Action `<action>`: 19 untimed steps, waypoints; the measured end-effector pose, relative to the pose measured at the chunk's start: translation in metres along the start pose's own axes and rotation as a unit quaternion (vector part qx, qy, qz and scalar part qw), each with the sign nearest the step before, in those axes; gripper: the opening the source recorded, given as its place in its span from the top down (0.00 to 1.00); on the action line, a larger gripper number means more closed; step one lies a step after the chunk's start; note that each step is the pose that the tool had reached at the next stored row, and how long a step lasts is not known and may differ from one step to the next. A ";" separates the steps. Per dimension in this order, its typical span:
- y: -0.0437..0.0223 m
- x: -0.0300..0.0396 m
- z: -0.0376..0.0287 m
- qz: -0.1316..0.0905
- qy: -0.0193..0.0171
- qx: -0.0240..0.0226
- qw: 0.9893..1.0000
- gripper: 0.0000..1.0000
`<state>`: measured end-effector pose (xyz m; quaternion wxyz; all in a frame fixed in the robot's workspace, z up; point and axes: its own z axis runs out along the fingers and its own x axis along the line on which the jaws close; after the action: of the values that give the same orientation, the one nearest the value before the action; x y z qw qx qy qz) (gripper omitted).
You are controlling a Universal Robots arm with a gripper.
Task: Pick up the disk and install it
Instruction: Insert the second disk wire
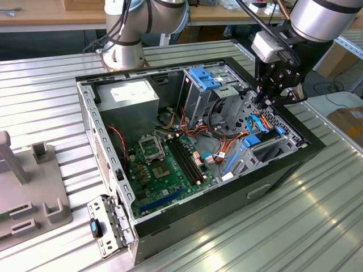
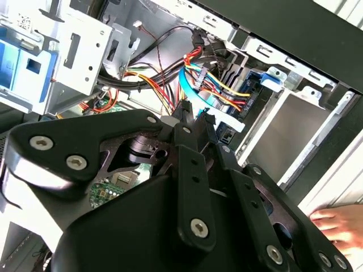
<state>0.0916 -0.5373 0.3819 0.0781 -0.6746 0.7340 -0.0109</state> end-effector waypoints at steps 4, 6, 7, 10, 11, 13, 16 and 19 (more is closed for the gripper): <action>-0.0041 -0.0003 0.0006 -0.001 0.016 -0.012 1.000 0.77; -0.0074 -0.0006 0.0010 -0.001 0.020 -0.021 1.000 0.77; -0.0086 -0.0007 0.0012 0.000 0.020 -0.024 1.000 0.77; -0.0090 -0.0007 0.0013 0.000 0.020 -0.026 0.999 0.77; -0.0091 -0.0007 0.0013 0.000 0.020 -0.026 0.999 0.77; -0.0091 -0.0007 0.0013 0.000 0.020 -0.026 0.999 0.77; -0.0092 -0.0007 0.0013 0.000 0.020 -0.027 0.999 0.77; -0.0093 -0.0007 0.0013 0.000 0.020 -0.027 0.999 0.77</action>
<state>0.1009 -0.5373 0.3818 0.0446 -0.6762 0.7354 -0.0046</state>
